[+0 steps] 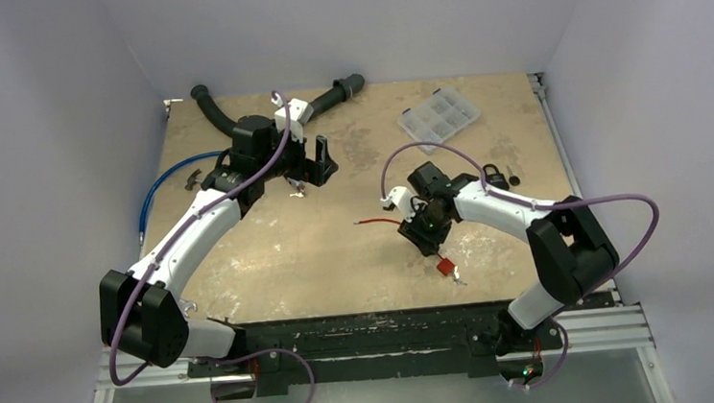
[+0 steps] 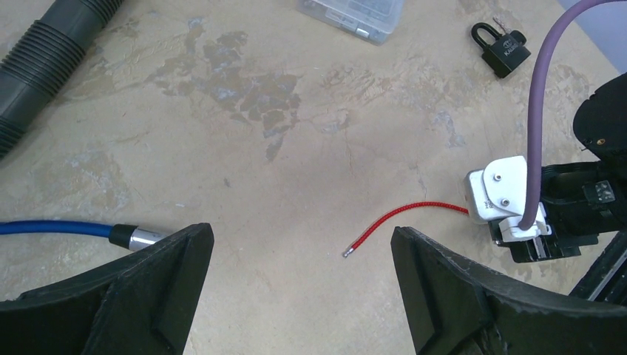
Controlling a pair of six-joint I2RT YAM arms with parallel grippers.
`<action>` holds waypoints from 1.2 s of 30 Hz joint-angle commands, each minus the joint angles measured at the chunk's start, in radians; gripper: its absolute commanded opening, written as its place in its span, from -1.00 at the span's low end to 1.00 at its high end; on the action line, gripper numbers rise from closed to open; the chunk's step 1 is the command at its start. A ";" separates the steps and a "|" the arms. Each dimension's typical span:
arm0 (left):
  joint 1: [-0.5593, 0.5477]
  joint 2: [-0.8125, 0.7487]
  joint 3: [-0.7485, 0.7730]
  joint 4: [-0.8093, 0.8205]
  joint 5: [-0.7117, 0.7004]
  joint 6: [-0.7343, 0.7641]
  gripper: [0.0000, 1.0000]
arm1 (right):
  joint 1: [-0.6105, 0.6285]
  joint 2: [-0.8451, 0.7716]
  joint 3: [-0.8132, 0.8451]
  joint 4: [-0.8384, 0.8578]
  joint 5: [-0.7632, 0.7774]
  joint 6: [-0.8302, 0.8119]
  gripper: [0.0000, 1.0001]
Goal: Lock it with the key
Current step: Pick up the lock from the center of the board.
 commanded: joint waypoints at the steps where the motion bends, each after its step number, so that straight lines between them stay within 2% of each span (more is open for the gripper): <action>1: -0.001 -0.035 -0.009 0.013 -0.014 0.021 0.99 | 0.011 0.006 0.002 0.023 0.049 0.021 -0.05; 14: 0.000 -0.025 0.014 0.012 -0.018 0.038 0.99 | 0.014 0.065 -0.037 0.061 0.102 -0.001 -0.25; 17: 0.002 -0.022 0.016 0.010 -0.017 0.032 0.99 | 0.016 0.060 -0.048 0.074 0.103 -0.010 -0.45; 22: 0.025 -0.020 0.012 0.012 0.026 0.001 0.99 | 0.018 0.009 -0.071 0.100 0.084 -0.032 -1.00; 27: 0.048 -0.017 0.021 -0.005 0.081 0.005 0.99 | 0.019 -0.076 -0.060 0.152 0.096 -0.016 -1.00; 36: 0.072 0.049 0.101 -0.128 0.395 0.114 0.99 | 0.019 -0.234 -0.015 0.241 0.134 -0.039 -1.00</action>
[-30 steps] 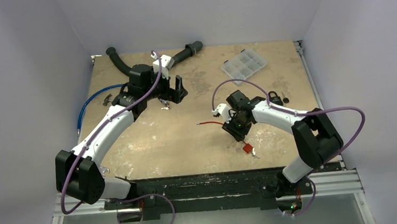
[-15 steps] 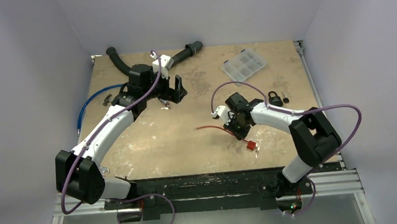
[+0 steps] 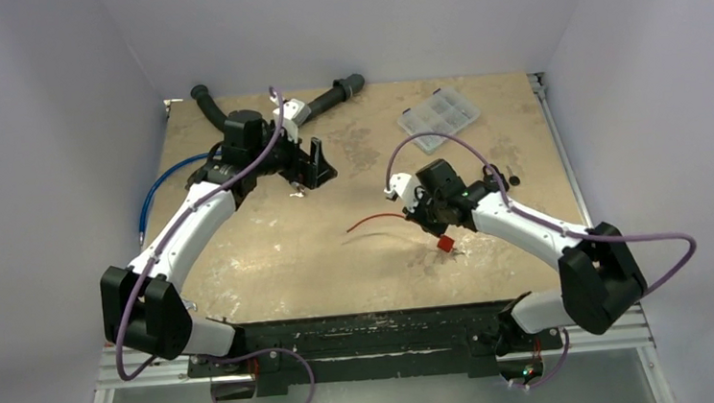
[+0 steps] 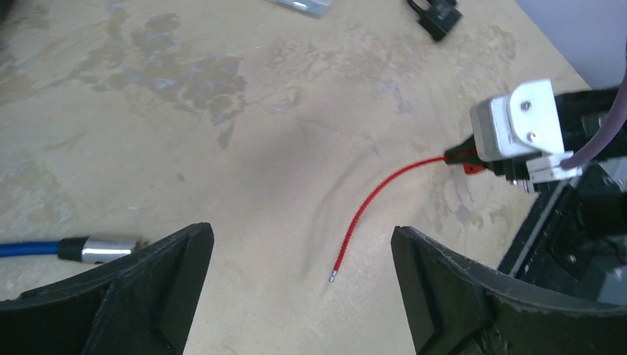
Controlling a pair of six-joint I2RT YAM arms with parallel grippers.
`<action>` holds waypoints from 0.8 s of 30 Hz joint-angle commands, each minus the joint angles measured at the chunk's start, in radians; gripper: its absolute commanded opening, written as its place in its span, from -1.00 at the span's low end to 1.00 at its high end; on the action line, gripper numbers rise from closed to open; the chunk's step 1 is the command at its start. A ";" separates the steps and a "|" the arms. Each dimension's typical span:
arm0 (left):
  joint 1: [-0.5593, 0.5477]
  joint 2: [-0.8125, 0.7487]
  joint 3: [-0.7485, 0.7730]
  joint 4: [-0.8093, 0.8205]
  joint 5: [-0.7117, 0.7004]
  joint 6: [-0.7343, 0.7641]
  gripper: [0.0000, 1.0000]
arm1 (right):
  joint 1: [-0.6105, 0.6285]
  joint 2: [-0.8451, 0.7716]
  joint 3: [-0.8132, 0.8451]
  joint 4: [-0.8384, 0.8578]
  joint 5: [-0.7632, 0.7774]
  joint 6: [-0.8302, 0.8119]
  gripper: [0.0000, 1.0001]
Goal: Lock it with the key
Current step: Pick up the lock from the center of the board.
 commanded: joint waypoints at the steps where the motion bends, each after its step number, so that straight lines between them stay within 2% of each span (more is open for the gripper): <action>1: 0.004 0.040 0.082 -0.090 0.224 0.107 0.99 | 0.000 -0.097 0.054 0.100 0.032 -0.042 -1.00; 5: 0.000 0.092 0.134 -0.207 0.356 0.201 0.97 | 0.001 -0.180 0.063 0.125 0.026 -0.103 -1.00; 12: -0.059 0.182 0.225 -0.392 0.421 0.343 0.76 | 0.007 -0.247 0.097 0.127 -0.033 -0.173 -1.00; 24: -0.166 0.230 0.238 -0.434 0.430 0.375 0.52 | 0.095 -0.314 0.093 0.143 -0.050 -0.270 -1.00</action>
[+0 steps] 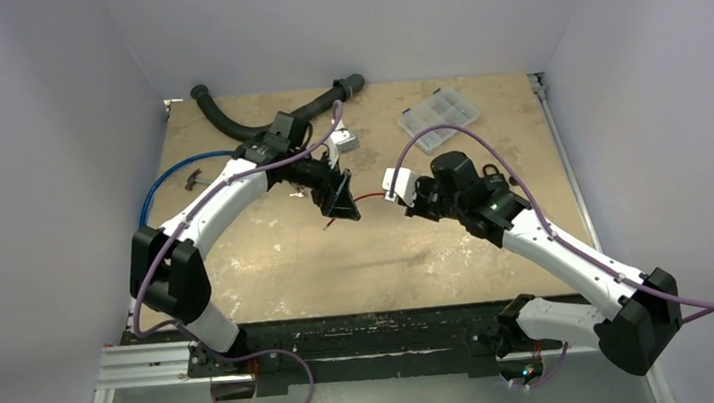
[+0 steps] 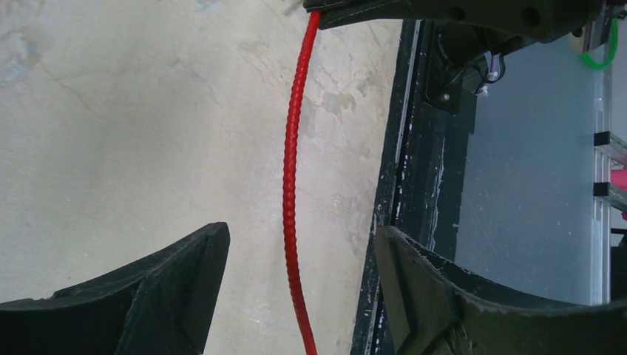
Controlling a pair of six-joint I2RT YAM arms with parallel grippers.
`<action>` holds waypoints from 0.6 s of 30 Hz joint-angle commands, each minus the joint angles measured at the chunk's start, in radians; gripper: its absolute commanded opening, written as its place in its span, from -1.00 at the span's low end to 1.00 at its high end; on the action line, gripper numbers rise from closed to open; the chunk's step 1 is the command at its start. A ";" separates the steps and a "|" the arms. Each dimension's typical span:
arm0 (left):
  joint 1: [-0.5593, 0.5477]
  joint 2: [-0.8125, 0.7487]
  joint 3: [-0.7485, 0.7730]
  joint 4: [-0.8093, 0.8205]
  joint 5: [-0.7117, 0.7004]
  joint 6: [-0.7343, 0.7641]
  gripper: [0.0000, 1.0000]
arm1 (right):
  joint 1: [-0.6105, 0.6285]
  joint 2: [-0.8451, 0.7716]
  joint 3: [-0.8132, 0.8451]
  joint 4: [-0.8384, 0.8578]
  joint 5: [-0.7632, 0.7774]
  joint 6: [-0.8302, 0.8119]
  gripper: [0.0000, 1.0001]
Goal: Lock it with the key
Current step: Pick up the lock from the center of the board.
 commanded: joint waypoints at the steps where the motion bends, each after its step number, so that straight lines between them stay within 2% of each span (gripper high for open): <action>1: -0.036 0.011 0.028 -0.002 0.021 0.029 0.47 | 0.027 -0.040 0.035 0.055 -0.020 -0.053 -1.00; 3: -0.045 0.015 0.025 0.017 0.013 0.010 0.32 | 0.039 -0.046 0.032 0.063 -0.014 -0.068 -1.00; 6: -0.048 0.019 0.028 0.039 0.006 -0.009 0.00 | 0.046 -0.047 0.032 0.066 -0.009 -0.072 -1.00; 7: -0.048 0.019 0.030 0.043 0.002 -0.010 -0.15 | 0.046 -0.047 0.032 0.066 -0.009 -0.074 -1.00; 10: -0.049 0.015 0.036 0.044 -0.009 -0.006 -0.87 | 0.047 -0.052 0.033 0.063 -0.021 -0.063 -1.00; 11: -0.049 0.010 0.036 0.046 -0.017 -0.003 -1.00 | 0.047 -0.054 0.033 0.059 -0.029 -0.054 -1.00; 12: -0.049 0.000 0.034 0.049 -0.026 -0.001 -1.00 | 0.047 -0.057 0.035 0.057 -0.035 -0.039 -0.95; 16: -0.039 -0.045 0.020 0.068 -0.061 0.021 -1.00 | 0.044 -0.072 0.030 0.065 -0.088 0.091 -0.27; 18: -0.024 -0.062 0.017 0.058 -0.042 0.055 -1.00 | 0.036 -0.092 0.025 0.065 -0.113 0.148 0.31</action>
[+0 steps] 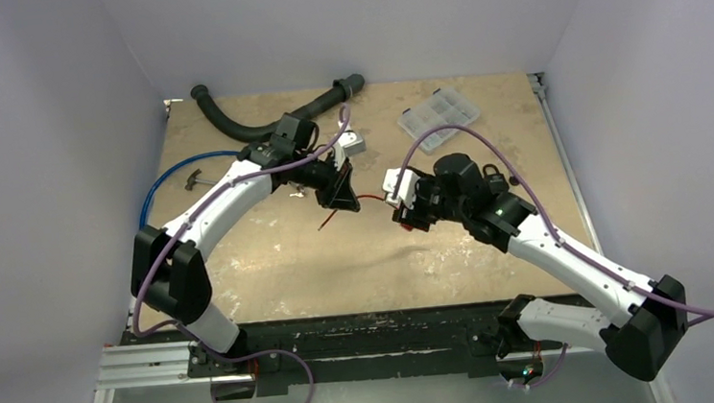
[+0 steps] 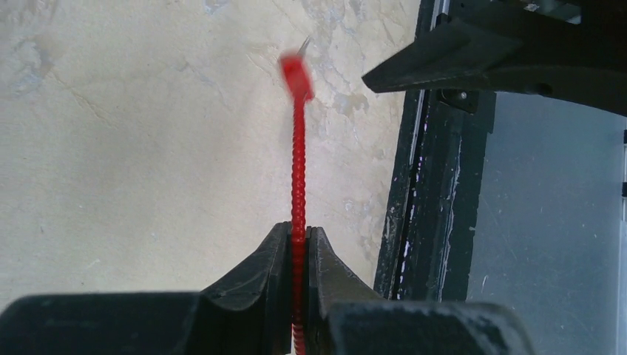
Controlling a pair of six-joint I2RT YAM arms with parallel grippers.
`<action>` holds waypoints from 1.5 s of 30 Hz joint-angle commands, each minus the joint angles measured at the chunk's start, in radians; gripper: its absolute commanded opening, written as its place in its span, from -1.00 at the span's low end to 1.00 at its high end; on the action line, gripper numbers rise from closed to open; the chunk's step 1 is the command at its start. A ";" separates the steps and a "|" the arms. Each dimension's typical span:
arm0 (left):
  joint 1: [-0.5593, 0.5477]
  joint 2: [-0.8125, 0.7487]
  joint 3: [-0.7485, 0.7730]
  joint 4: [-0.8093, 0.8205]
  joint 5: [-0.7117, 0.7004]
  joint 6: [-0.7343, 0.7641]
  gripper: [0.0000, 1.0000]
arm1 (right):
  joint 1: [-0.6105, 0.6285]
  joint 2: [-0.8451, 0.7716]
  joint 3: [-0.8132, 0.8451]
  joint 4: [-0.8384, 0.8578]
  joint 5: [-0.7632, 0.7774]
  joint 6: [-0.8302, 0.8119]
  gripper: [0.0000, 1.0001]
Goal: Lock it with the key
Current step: Pick up the lock from the center of the board, then lock the lock.
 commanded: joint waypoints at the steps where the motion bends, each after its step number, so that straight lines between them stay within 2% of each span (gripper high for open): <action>1: 0.031 -0.083 0.014 0.030 0.022 0.075 -1.00 | -0.016 -0.067 0.022 0.050 -0.091 0.163 0.51; 3: 0.046 -0.099 0.014 0.020 0.043 0.110 -1.00 | -0.036 -0.084 0.020 0.049 -0.134 0.217 0.70; 5: 0.053 -0.118 0.018 -0.007 0.069 0.177 -1.00 | -0.067 -0.084 0.032 0.027 -0.209 0.255 0.77; 7: 0.057 -0.151 0.020 -0.040 0.112 0.271 -1.00 | -0.157 -0.065 0.049 -0.017 -0.333 0.299 0.79; 11: 0.057 -0.182 0.021 -0.057 0.135 0.357 -1.00 | -0.236 -0.027 0.085 -0.080 -0.474 0.276 0.79; 17: 0.053 -0.202 0.071 -0.106 0.168 0.440 -1.00 | -0.243 -0.016 0.092 -0.128 -0.570 0.180 0.75; 22: 0.046 -0.233 0.090 -0.098 0.191 0.430 -1.00 | -0.244 0.021 0.119 -0.192 -0.635 0.089 0.74; 28: 0.043 -0.251 0.109 -0.079 0.203 0.408 -1.00 | -0.234 0.034 0.102 -0.163 -0.674 0.032 0.73; 32: 0.042 -0.256 0.132 -0.034 0.215 0.345 -1.00 | -0.225 0.036 0.097 -0.165 -0.663 -0.015 0.55; 35: 0.042 -0.260 0.140 -0.001 0.223 0.298 -1.00 | -0.221 0.030 0.096 -0.150 -0.666 0.000 0.35; 41: 0.042 -0.264 0.128 0.054 0.232 0.233 -1.00 | -0.204 0.029 0.088 -0.116 -0.671 0.036 0.19; 45: 0.042 -0.264 0.119 0.088 0.234 0.198 -1.00 | -0.200 0.029 0.081 -0.096 -0.673 0.057 -0.05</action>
